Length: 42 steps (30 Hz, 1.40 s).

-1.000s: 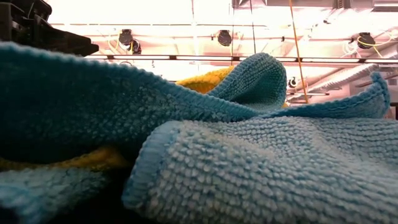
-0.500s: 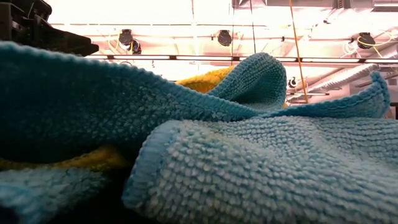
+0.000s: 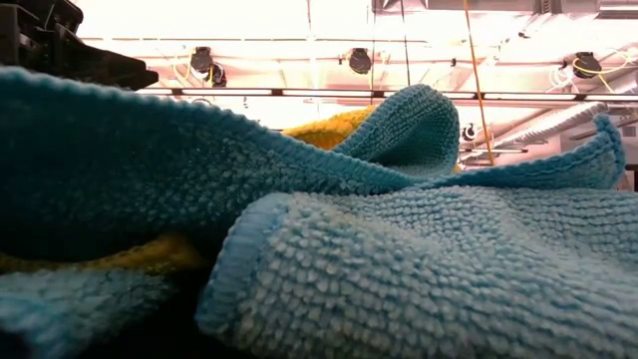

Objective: Sort microfiber towel by color & place in baskets
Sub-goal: Put the blue towel into the bottom transparent bin

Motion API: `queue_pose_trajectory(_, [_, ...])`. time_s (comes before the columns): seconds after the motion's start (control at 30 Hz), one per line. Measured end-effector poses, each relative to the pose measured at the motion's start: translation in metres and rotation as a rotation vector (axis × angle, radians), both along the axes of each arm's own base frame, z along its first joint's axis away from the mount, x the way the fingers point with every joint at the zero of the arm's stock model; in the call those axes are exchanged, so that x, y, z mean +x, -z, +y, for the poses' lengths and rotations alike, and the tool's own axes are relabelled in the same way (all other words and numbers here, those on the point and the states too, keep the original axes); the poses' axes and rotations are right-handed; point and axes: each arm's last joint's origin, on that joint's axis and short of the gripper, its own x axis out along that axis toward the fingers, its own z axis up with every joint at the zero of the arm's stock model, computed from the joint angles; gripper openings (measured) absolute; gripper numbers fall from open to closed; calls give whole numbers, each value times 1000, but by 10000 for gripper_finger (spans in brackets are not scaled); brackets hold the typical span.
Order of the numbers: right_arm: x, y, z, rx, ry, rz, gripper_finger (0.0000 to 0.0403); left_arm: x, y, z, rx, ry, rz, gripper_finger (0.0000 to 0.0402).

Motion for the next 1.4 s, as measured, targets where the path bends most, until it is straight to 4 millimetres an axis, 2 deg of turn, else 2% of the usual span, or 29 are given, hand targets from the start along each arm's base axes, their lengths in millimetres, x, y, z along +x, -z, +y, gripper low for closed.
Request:
queue_pose_trajectory(0.37, [11, 65, 27, -137, 125, 352, 0, 0, 0, 0, 0, 0, 0, 192])
queue_pose_trajectory(0.9, [24, 123, 62, -456, 265, 684, 0, 0, 0, 0, 0, -1, 0, 192])
queue_pose_trajectory(1.13, [29, 150, 74, -580, 296, 772, 1, 0, 0, 0, 0, 0, 1, 192])
queue_pose_trajectory(1.27, [32, 161, 76, -638, 338, 784, 23, 0, 0, 0, 0, 0, 0, 192])
queue_pose_trajectory(1.4, [32, 164, 77, -655, 346, 790, 68, 0, 0, 0, 0, 0, 0, 192])
